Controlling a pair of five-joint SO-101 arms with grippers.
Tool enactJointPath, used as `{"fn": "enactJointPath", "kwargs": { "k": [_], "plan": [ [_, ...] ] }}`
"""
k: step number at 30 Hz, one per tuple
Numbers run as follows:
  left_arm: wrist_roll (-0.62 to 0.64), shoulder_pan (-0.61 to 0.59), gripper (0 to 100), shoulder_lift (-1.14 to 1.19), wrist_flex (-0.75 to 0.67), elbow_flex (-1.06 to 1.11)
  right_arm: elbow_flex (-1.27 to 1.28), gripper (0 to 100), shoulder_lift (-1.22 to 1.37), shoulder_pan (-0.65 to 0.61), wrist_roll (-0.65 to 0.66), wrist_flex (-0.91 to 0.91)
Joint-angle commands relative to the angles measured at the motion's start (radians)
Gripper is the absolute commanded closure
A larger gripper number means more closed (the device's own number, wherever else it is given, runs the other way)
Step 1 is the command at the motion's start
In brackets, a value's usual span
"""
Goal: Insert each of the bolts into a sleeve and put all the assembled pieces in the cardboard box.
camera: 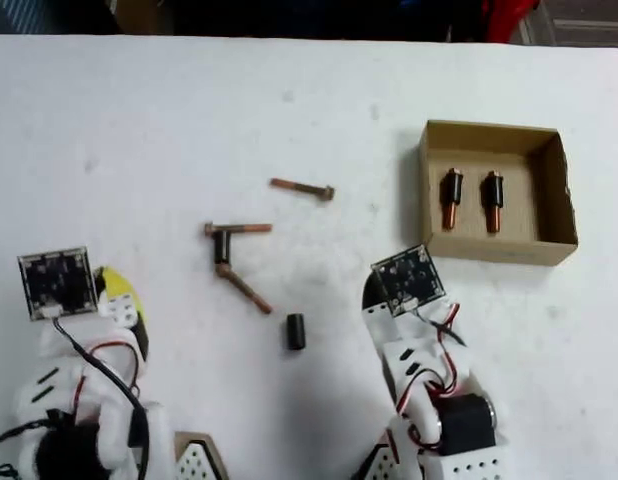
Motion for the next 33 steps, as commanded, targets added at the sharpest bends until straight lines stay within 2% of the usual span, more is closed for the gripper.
{"fn": "enactJointPath", "kwargs": {
  "k": [1,5,13,17,20,33],
  "plan": [
    [-0.008,0.030,98,0.255,0.015,-0.218,0.003,98.3,-0.007,0.019,-0.011,-0.051],
    [0.014,0.116,98,0.410,0.037,-0.307,0.031,98.3,-0.007,0.091,-0.061,-0.116],
    [0.236,0.311,97,0.538,0.031,-0.319,0.078,98.3,-0.007,0.111,-0.098,-0.196],
    [0.249,0.331,97,0.651,-0.054,-0.321,0.100,98.3,-0.007,0.113,-0.100,-0.219],
    [0.252,0.331,97,0.762,-0.049,-0.361,0.135,98.3,-0.007,0.111,-0.095,-0.259],
    [0.463,0.387,97,1.257,-0.051,-0.577,0.163,98.3,-0.007,0.117,-0.092,-0.294]
  ]
}}
